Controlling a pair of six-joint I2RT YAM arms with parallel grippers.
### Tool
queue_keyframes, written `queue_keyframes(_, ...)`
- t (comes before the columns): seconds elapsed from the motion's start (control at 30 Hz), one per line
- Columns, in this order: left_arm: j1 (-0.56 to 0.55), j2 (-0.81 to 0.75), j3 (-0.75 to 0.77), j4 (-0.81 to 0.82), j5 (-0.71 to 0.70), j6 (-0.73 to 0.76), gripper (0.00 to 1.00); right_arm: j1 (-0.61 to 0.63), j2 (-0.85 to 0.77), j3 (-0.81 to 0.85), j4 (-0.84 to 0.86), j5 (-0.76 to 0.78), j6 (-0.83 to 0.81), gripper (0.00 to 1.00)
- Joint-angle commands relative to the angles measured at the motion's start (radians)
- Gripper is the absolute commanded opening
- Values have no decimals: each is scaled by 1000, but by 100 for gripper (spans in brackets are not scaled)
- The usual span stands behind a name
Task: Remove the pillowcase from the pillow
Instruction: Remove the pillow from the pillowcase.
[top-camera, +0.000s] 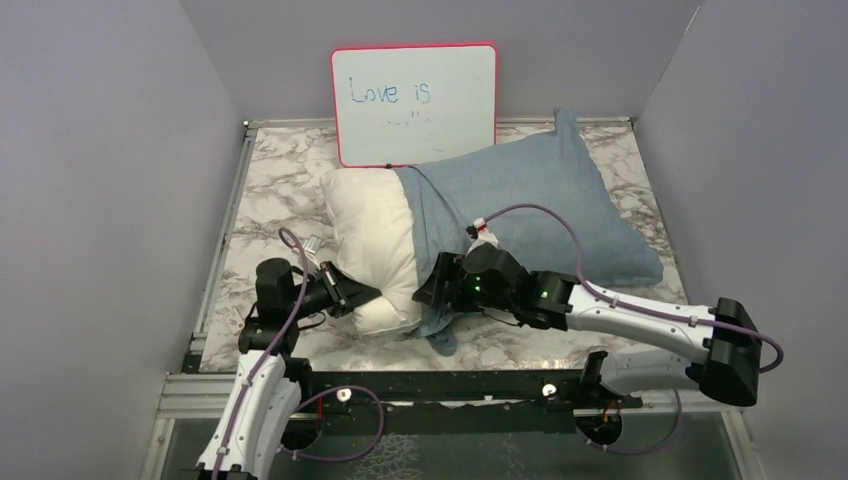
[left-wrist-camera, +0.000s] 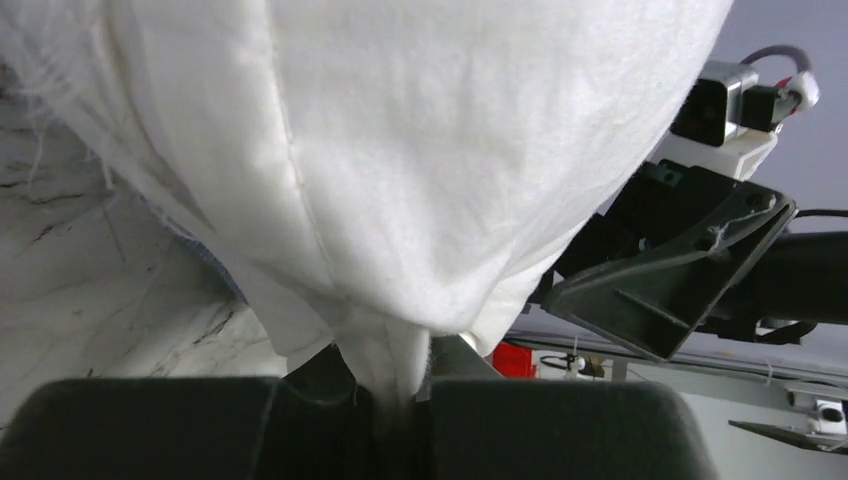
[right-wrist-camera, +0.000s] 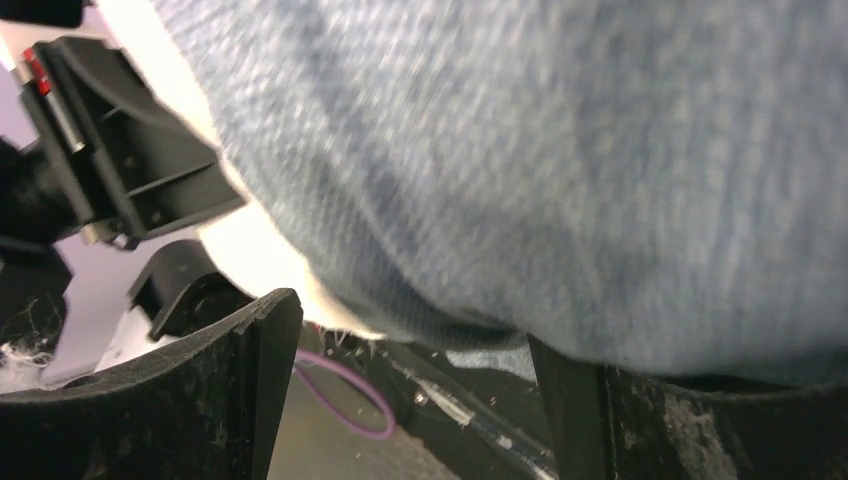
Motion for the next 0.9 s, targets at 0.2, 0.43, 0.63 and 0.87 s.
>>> queue_keyframes(0.2,-9,72,205,64,10,-18,0,-3,-337,-272,-48,81,286,75)
queue_keyframes(0.43,-9,88,286,-15,2,18,0,-3,-393,-366,46,156,397,66)
queue_keyframes(0.63,-9,72,295,-52,-12,31,0,-3,-310,-342,185,167,398,73)
queue_keyframes(0.87,-9,77,294,-81,-19,51,0,-3,-311,-367,238,172,439,71)
